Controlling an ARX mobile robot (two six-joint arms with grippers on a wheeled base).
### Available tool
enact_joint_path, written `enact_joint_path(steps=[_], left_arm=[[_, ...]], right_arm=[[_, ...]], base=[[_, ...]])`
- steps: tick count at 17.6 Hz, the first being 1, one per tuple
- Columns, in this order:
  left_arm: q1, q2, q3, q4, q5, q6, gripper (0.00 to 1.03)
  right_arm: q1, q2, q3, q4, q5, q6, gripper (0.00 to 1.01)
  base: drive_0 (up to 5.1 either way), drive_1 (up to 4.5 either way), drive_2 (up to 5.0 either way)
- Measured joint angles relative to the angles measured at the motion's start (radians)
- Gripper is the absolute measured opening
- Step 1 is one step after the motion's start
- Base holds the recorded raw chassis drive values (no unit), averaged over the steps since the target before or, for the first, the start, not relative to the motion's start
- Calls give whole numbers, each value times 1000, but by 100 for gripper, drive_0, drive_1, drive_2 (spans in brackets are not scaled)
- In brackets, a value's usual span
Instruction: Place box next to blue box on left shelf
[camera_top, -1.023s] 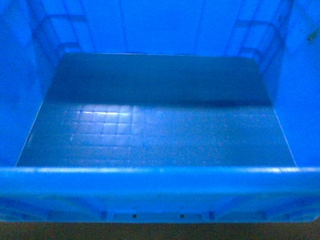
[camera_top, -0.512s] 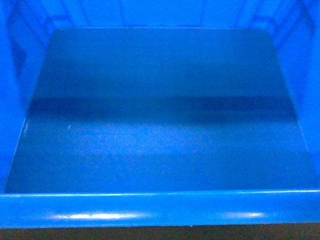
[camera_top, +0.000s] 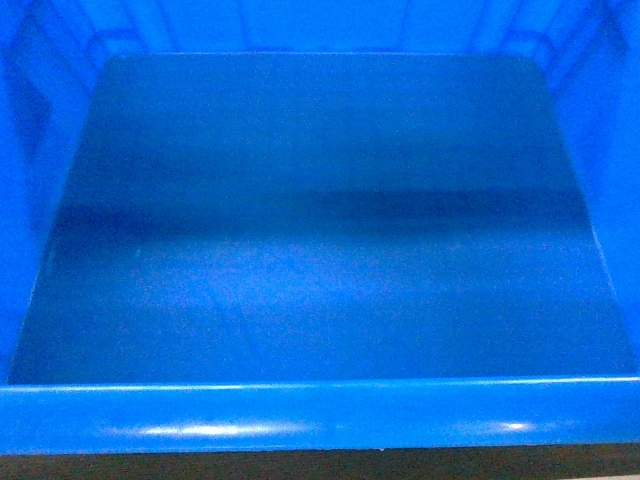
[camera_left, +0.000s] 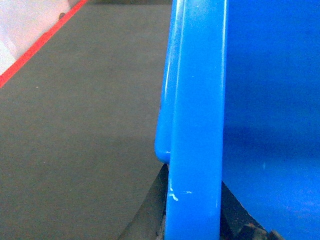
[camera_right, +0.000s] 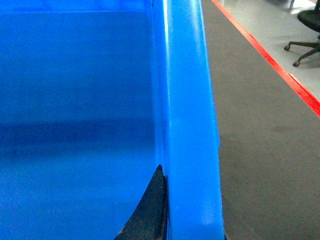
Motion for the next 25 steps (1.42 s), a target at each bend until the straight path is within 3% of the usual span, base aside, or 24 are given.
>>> enact_joint_path(steps=[25], left_arm=[[0,0,0,0,-1,0,12]], right_arm=[[0,0,0,0,0,0,10]], base=[[-146,-146,-146]])
